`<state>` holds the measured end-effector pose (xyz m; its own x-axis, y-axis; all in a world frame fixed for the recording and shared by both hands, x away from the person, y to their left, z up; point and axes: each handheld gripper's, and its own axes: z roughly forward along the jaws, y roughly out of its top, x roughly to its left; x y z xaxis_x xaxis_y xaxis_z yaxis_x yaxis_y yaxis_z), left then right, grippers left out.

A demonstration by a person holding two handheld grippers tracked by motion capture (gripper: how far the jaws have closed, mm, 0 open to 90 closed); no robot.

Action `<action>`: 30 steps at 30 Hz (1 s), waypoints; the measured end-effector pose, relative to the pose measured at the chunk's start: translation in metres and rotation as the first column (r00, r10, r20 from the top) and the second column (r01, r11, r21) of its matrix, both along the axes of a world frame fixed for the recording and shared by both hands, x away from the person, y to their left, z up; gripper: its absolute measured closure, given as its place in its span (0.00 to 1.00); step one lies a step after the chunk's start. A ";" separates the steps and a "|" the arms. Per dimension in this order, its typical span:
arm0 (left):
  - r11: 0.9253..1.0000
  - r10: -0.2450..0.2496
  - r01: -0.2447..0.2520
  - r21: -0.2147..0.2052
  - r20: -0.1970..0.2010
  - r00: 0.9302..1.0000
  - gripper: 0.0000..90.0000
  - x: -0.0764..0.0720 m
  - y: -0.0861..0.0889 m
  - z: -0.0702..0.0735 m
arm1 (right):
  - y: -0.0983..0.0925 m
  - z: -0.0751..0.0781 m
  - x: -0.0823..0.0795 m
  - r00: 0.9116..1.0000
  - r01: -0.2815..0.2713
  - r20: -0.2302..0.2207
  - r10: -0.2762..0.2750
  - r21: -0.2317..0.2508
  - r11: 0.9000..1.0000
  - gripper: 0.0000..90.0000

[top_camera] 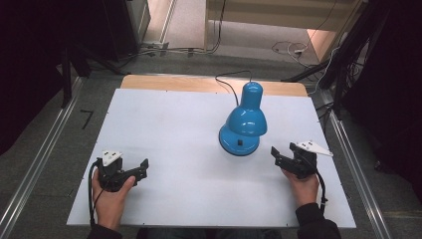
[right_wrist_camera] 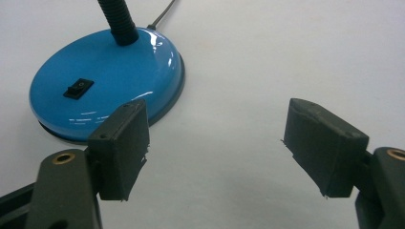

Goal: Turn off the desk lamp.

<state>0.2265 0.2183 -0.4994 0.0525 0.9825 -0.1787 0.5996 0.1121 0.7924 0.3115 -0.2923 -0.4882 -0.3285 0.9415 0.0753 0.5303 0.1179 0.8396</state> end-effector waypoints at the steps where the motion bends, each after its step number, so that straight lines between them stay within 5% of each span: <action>1: 1.000 0.001 -0.001 0.000 -0.001 1.000 0.07 0.000 0.000 0.000 | -0.001 0.000 -0.001 1.000 0.001 0.002 -0.001 -0.003 1.000 0.24; 30: 1.000 0.000 0.000 0.005 -0.006 1.000 0.07 0.001 0.000 -0.001 | -0.031 0.003 -0.022 0.999 0.039 0.021 -0.039 -0.021 0.999 0.24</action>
